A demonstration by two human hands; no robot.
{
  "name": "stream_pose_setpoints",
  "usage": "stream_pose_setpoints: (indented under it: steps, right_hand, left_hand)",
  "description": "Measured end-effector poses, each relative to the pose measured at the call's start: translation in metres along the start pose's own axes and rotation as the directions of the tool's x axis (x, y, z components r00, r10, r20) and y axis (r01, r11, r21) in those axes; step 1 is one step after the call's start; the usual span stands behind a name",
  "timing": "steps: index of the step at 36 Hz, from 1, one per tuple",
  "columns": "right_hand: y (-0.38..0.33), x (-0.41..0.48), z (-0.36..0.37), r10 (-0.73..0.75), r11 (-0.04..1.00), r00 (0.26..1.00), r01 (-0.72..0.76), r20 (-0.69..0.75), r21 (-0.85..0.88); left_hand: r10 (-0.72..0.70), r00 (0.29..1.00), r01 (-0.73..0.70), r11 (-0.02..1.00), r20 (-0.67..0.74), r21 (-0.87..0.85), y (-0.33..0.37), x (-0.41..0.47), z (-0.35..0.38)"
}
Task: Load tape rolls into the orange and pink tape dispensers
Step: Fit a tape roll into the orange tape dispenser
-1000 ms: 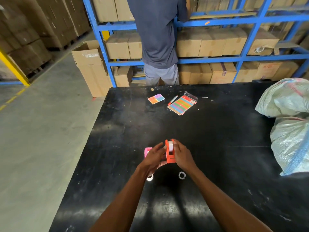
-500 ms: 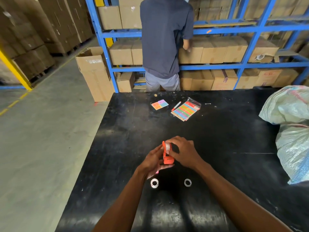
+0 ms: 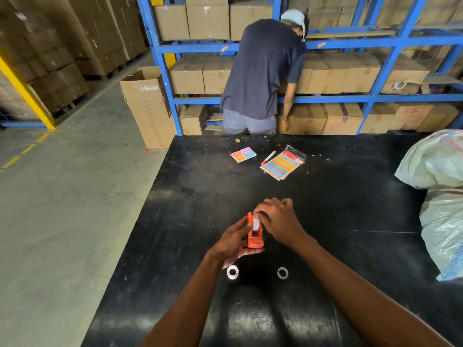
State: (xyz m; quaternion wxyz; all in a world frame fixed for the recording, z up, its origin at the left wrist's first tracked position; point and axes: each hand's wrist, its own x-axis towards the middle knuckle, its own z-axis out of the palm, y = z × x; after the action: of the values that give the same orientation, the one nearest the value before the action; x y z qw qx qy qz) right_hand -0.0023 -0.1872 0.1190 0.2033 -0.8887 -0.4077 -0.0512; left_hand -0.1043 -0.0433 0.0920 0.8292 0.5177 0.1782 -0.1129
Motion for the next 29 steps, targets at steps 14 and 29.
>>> stream_pose_setpoints:
  steps: [14,29]
  right_hand:
    - [-0.016,-0.007,-0.019,-0.111,0.991,0.992,0.115,-0.063,0.065]
    - [-0.020,-0.046,0.014,-0.043,0.998,0.998,0.046,-0.055,0.052]
  left_hand:
    - [0.057,0.994,-0.061,0.997,-0.094,-0.038,0.008,0.006,-0.005]
    - [0.027,0.982,-0.014,0.998,-0.189,0.068,0.006,0.017,-0.007]
